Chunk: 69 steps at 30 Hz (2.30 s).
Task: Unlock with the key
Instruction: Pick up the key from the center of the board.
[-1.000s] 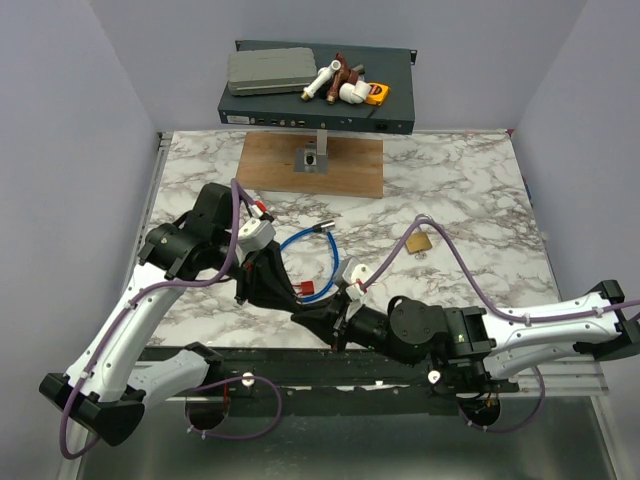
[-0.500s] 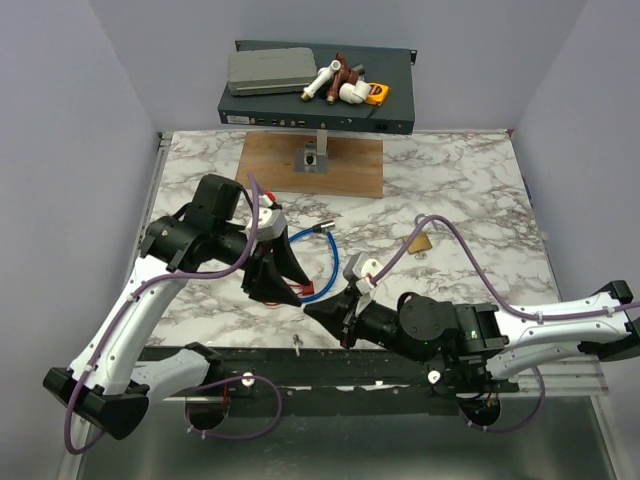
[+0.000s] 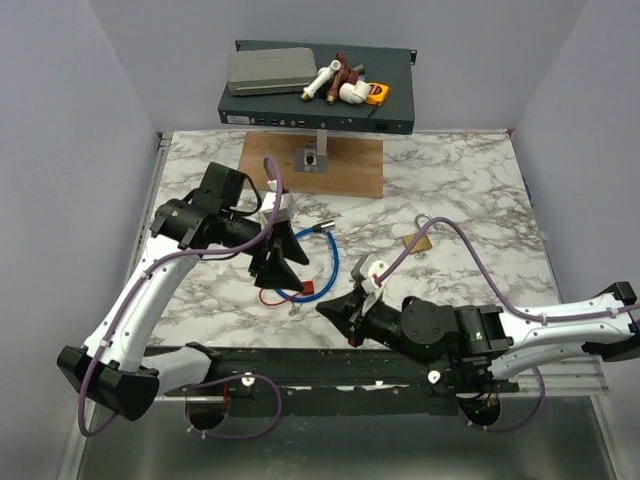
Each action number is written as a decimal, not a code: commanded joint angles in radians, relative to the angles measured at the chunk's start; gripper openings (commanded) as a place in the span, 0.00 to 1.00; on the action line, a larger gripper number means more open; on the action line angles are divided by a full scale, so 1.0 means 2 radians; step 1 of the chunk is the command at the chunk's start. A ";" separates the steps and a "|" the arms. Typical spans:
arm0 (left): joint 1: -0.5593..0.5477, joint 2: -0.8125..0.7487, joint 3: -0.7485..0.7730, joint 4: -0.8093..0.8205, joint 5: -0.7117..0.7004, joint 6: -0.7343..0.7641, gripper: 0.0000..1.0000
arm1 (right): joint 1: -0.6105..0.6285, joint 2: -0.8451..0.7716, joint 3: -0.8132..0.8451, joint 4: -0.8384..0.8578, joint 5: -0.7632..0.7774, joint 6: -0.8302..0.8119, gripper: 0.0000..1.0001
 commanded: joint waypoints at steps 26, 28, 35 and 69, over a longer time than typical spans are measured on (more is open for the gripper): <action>0.210 0.065 -0.066 -0.095 -0.208 0.088 0.98 | -0.170 0.387 0.019 0.014 -0.174 0.172 0.51; 0.210 0.056 -0.068 -0.097 -0.206 0.088 0.98 | -0.177 0.403 0.025 0.021 -0.165 0.170 0.52; 0.210 0.023 -0.091 -0.093 -0.211 0.092 0.98 | -0.188 0.442 0.059 0.018 -0.144 0.166 0.54; 0.210 0.018 -0.104 -0.081 -0.202 0.096 0.98 | -0.189 0.297 -0.025 -0.059 -0.115 0.145 0.01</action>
